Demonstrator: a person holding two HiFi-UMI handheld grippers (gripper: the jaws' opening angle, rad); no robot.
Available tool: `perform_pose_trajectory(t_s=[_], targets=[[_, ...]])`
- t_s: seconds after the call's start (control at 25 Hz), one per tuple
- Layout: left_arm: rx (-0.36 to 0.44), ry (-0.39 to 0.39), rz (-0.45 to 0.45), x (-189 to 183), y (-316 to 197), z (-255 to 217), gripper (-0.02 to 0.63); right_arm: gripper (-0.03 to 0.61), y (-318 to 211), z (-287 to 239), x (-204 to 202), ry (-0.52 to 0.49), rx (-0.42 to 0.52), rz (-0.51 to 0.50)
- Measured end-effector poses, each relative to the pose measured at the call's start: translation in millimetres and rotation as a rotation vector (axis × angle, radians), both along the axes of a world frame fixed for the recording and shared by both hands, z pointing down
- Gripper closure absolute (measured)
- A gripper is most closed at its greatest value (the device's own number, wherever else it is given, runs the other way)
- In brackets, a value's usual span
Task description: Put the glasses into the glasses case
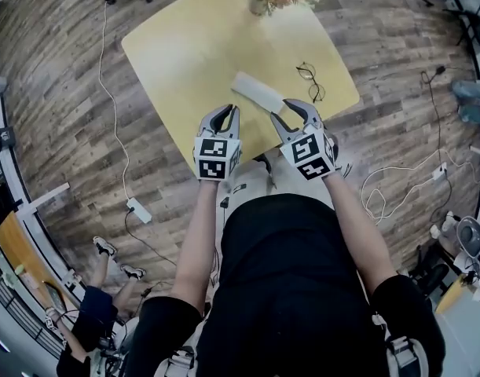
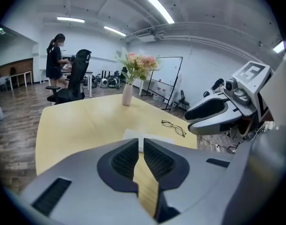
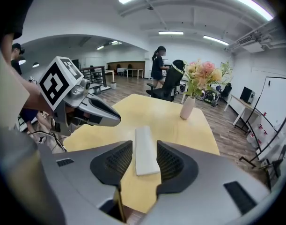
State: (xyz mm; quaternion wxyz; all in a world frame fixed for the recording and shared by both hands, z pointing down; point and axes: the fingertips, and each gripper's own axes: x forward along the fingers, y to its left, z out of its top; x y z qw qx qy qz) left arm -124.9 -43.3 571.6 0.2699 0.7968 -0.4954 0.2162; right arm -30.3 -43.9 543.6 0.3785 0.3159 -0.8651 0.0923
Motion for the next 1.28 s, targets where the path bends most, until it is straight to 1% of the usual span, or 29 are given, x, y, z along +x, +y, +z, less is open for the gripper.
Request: perform_pose_trajectory(t_s=[0.08,0.12,0.2,0.24,0.44,0.64,1.04,1.28], targets=[[-0.019,-0.008,0.008,-0.7,-3.5,11.0,0.586,0.377,-2.8,13.0,-1.6,0.024,-0.013,-0.005],[-0.026,-0.01,0.013,-0.6,-4.6,16.2,0.583,0.377,-4.2,19.7,-2.3,0.039,-0.017,-0.007],[-0.038,-0.011,0.027,1.0,-6.7,26.7,0.538,0.36,-7.4,32.7,-3.2,0.069,-0.021,-0.01],[-0.045,-0.011,0.033,2.1,-8.2,32.0,0.529,0.354,-9.4,38.7,-3.4,0.082,-0.023,-0.009],[-0.073,-0.018,0.046,5.8,-19.6,53.9,0.511,0.307,-16.7,66.0,-5.4,0.137,-0.043,-0.016],[-0.087,-0.045,0.066,7.0,-30.1,74.9,0.495,0.284,-21.6,88.7,-6.4,0.193,-0.046,-0.029],[-0.071,-0.103,0.102,10.4,-40.9,88.3,0.489,0.276,-26.8,112.6,-5.7,0.247,-0.049,-0.053],[-0.063,-0.107,0.114,16.6,-41.4,95.5,0.488,0.276,-27.2,121.0,-6.4,0.255,-0.056,-0.06]])
